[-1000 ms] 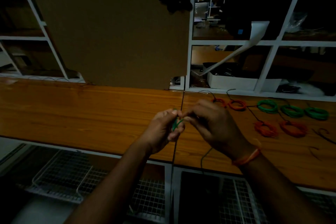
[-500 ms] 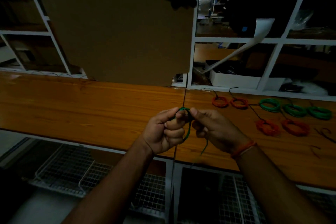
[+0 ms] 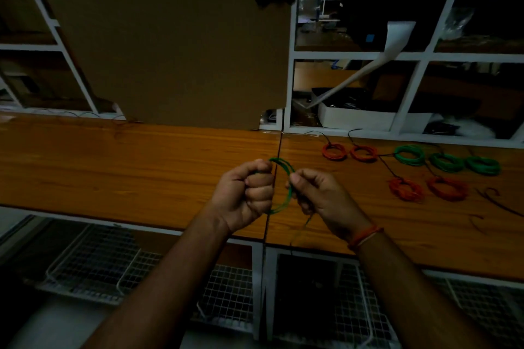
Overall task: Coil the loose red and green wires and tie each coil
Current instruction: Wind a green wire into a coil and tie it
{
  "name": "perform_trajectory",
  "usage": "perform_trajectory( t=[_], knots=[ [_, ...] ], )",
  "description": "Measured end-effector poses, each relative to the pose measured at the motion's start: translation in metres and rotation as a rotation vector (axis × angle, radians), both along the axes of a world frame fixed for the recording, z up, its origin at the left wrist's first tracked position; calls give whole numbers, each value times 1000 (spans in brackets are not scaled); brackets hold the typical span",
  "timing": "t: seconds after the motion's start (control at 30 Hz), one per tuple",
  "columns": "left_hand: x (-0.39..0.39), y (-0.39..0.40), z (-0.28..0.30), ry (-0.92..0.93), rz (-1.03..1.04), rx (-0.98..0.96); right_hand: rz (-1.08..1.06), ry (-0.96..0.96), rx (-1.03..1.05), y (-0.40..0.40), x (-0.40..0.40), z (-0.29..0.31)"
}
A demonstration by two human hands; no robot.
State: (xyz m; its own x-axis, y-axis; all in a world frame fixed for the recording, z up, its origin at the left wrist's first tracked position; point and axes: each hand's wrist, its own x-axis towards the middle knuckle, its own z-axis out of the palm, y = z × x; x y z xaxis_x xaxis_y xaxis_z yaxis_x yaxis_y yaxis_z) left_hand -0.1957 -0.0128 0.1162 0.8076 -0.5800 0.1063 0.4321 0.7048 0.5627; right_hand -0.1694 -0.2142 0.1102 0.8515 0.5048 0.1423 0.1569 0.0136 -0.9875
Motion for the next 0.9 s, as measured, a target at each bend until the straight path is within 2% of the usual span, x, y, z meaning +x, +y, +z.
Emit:
perform_trajectory(
  t=[0.17,0.23,0.3,0.37,0.47,0.57,0.7,0.77,0.83,0.9],
  knots=[
    [4,19,-2,55,108,-297,-225,161,100,-28,7,-37],
    [6,25,-4,116,187,-365,-342,108,-6,-34,6,-51],
    [8,25,-7,183,287,-387,-353,-88,-244,-34,1,-60],
    [9,21,-11,225,396,-367,-245,-358,-455,-31,-7,-59],
    [11,12,-14,240,515,-296,-41,-688,-590,-24,-16,-42],
    [11,0,-12,205,592,-146,39,-815,-571,-17,-25,-16],
    [6,-14,-14,37,679,209,20,-850,-525,-8,-34,17],
    [1,-18,-14,-69,666,359,4,-791,-439,-5,-38,32],
    [-4,-20,-13,-158,669,553,20,-634,-356,-5,-41,47],
    [-8,-20,-10,-266,649,754,44,-570,-350,-4,-39,59]
  ],
)
